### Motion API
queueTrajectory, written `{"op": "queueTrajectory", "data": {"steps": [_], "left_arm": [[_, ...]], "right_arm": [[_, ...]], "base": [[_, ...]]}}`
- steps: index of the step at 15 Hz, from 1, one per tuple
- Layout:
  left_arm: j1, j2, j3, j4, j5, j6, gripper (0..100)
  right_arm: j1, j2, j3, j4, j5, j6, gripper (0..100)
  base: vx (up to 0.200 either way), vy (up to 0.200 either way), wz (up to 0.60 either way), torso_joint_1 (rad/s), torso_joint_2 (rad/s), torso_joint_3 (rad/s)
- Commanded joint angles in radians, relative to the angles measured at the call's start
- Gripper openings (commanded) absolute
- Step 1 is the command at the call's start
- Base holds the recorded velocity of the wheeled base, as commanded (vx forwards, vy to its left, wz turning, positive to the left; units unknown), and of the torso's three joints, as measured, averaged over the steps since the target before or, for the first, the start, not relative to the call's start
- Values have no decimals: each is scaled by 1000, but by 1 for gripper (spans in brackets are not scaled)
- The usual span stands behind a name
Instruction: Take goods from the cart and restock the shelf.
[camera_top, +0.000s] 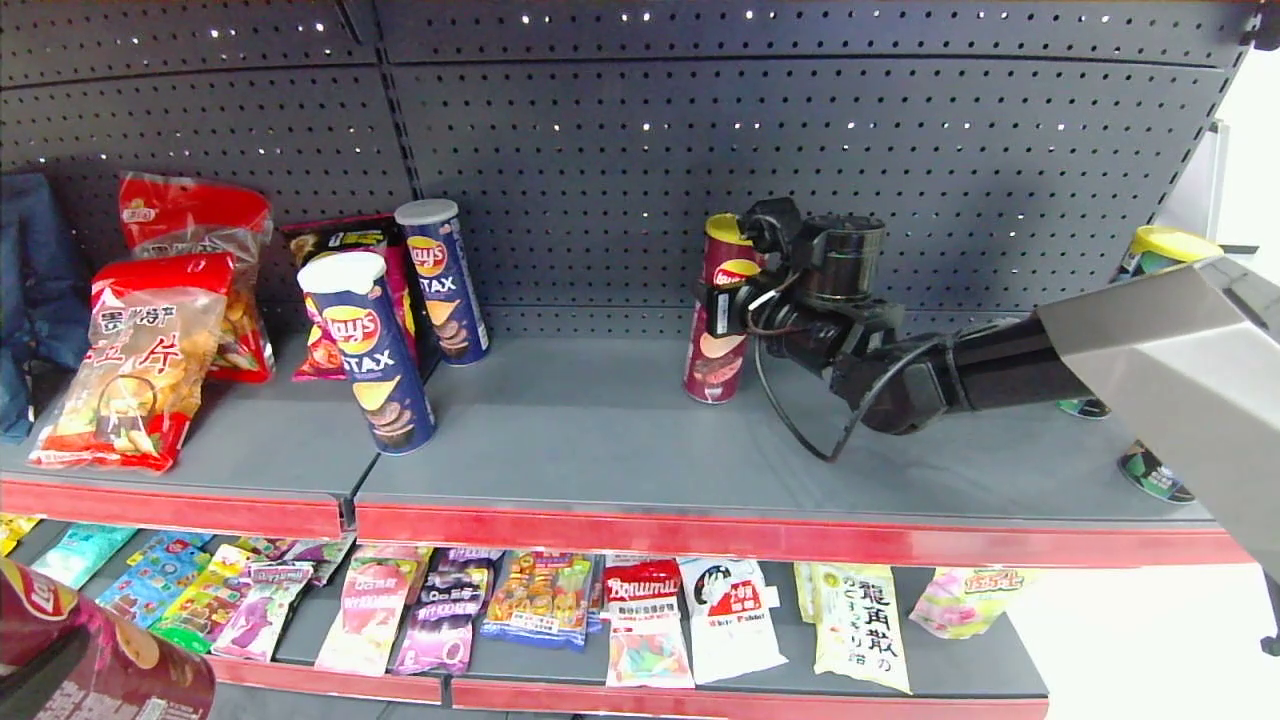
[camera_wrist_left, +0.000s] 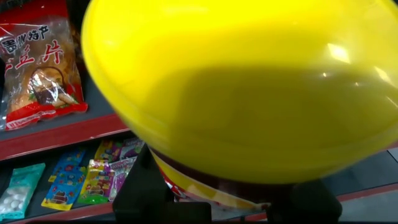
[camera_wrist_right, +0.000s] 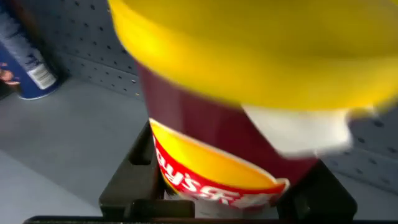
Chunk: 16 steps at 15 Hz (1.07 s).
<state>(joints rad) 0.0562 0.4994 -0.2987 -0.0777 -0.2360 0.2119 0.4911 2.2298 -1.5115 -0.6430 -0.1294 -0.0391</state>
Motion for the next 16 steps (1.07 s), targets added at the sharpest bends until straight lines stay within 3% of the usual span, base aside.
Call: {"op": "queueTrajectory", "data": {"steps": [1,6,9,16], "left_arm": [[1,1,-2,-1,0,0,0],[1,-2,-2,-1,-2,-2,0],[1,-13,-2,-1,-2,-3,0],[1,-15,0,-1,0,-3,0]], "right_arm": [[27,-125,105,26,-36,-11,0],[64,-309,290,25,-104,-21,0],[130,-369,402,17,-213,-13,0],[204,-384,487,13,-260,44,0]], "base": [[0,0,0,0,0,0],[0,0,0,0,0,0],[0,0,0,0,0,0],[0,0,0,0,0,0]]}}
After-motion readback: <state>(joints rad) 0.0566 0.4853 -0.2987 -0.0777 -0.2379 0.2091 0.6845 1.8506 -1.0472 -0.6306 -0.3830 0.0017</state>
